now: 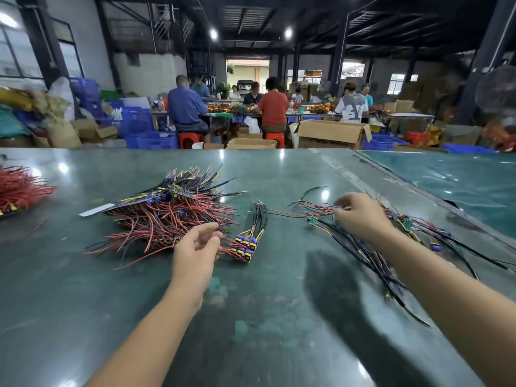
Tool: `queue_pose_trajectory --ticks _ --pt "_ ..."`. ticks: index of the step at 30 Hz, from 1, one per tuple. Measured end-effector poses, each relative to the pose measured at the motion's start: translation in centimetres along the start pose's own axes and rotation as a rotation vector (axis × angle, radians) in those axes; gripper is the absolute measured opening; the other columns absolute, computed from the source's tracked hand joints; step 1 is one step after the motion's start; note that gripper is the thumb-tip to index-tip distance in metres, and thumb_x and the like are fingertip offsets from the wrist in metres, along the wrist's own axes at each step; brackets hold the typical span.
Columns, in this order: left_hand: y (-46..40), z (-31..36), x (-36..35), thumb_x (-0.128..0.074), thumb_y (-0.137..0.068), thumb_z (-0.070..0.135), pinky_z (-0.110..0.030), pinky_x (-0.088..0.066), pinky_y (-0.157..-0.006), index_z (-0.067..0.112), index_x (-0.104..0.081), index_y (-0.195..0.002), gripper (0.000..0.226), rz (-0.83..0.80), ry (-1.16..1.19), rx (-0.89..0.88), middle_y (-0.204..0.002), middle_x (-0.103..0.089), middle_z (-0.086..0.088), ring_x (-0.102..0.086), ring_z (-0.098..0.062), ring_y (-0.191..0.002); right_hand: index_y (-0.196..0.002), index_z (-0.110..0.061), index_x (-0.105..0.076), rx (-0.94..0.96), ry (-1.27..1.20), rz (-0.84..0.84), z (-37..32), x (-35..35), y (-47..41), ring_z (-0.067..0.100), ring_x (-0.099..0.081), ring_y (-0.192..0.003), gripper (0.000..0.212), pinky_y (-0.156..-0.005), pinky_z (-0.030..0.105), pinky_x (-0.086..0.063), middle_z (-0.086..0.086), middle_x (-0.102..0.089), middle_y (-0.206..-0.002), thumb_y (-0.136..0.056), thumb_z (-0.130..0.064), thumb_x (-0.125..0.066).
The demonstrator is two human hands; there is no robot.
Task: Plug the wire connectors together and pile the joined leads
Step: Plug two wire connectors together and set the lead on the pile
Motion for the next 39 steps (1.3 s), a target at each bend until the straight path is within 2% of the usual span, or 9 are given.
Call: queue_pose_trajectory --ticks 4,10,13,18,24,28,31,34,39 --pt "-0.4 -0.4 0.8 -0.048 -0.090 -0.008 -0.023 -0.046 -0.069 0.022 -0.063 -0.090 0.034 0.051 -0.059 -0.024 -0.088 -0.065 0.002 -0.056 -0.010 -0.075 -0.119 -0.018 -0.064 0.208 -0.053 -0.370 -7.6 -8.1 4.3 0.019 -0.062 -0.105 0.032 -0.086 0.024 -0.045 0.001 -0.065 -0.120 -0.088 -0.025 -0.056" --pt "-0.4 -1.1 0.7 -0.052 -0.090 -0.004 -0.019 -0.049 -0.060 0.021 -0.064 -0.085 0.028 0.036 -0.132 0.012 -0.083 -0.065 0.001 -0.056 -0.011 -0.071 -0.126 -0.019 -0.052 0.163 0.134 -0.354 -9.7 -14.3 5.6 0.032 -0.043 -0.118 0.059 -0.099 0.035 -0.035 0.010 -0.051 -0.126 -0.081 -0.056 -0.061" --pt "-0.4 -1.7 0.6 -0.060 -0.090 0.012 -0.021 -0.052 -0.057 0.012 -0.058 -0.080 0.010 0.048 -0.168 0.064 -0.080 -0.062 -0.008 -0.057 -0.013 -0.065 -0.118 -0.016 -0.052 0.175 -0.004 -0.297 -10.0 -14.3 5.9 0.028 -0.049 -0.111 0.056 -0.091 0.033 -0.039 0.006 -0.052 -0.117 -0.077 -0.048 -0.071" --pt "0.1 -2.5 0.0 -0.067 -0.085 0.037 -0.037 -0.058 -0.070 0.007 -0.058 -0.077 0.032 -0.009 -0.221 0.183 -0.072 -0.061 -0.005 -0.060 -0.012 -0.060 -0.107 -0.016 -0.053 0.166 -0.472 -0.117 -10.5 -11.4 7.0 0.019 -0.060 -0.097 0.042 -0.087 0.030 -0.047 0.001 -0.053 -0.108 -0.077 -0.031 -0.077" --pt "1.5 -1.4 -3.0 -0.056 -0.092 0.008 -0.021 -0.056 -0.067 0.001 -0.065 -0.098 0.013 -0.207 0.318 0.227 -0.083 -0.071 -0.006 -0.065 -0.009 -0.072 -0.105 -0.027 -0.053 0.234 -0.691 -0.101 -10.8 -9.6 9.8 0.001 -0.061 -0.094 0.040 -0.088 0.019 -0.049 -0.003 -0.054 -0.111 -0.075 -0.019 -0.078" --pt "1.6 -0.2 -3.1 -0.053 -0.092 -0.001 -0.021 -0.056 -0.071 -0.002 -0.066 -0.100 0.015 -0.238 0.376 0.161 -0.088 -0.074 -0.007 -0.069 -0.011 -0.080 -0.121 -0.022 -0.047 0.062 -1.031 -0.172 -9.0 -9.6 10.4 -0.002 -0.063 -0.088 0.054 -0.081 0.015 -0.050 -0.002 -0.057 -0.116 -0.077 -0.016 -0.077" --pt "2.2 0.3 -3.9 -0.057 -0.085 0.000 -0.025 -0.057 -0.077 0.002 -0.070 -0.093 0.015 -0.293 0.393 0.143 -0.091 -0.074 -0.007 -0.070 -0.014 -0.085 -0.113 -0.013 -0.058 -0.095 -1.192 -0.315 -7.9 -10.3 10.6 0.010 -0.062 -0.085 0.035 -0.084 0.027 -0.048 0.004 -0.066 -0.104 -0.081 -0.021 -0.071" --pt "3.0 0.4 -4.7 -0.065 -0.073 0.007 -0.024 -0.057 -0.073 0.005 -0.071 -0.090 0.018 -0.322 0.442 0.136 -0.090 -0.074 -0.008 -0.070 -0.013 -0.085 -0.091 -0.012 -0.066 -0.021 -1.276 -0.381 -8.5 -9.8 10.7 0.011 -0.057 -0.078 0.008 -0.078 0.029 -0.041 0.004 -0.065 -0.086 -0.085 -0.017 -0.066" --pt "3.2 0.3 -5.1 -0.067 -0.069 0.006 -0.021 -0.055 -0.068 0.004 -0.068 -0.096 0.028 -0.295 0.461 0.118 -0.089 -0.075 -0.006 -0.071 -0.012 -0.083 -0.103 0.000 -0.066 0.133 -1.283 -0.309 -9.0 -8.3 10.1 0.012 -0.062 -0.089 0.017 -0.083 0.021 -0.049 0.007 -0.070 -0.097 -0.087 -0.001 -0.062"
Point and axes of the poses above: each hand's wrist, its own y-axis away from the middle knuckle, its own x-axis out of the back of the hand, z = x × y, the point moved 8 cm from there along -y, towards the middle knuckle
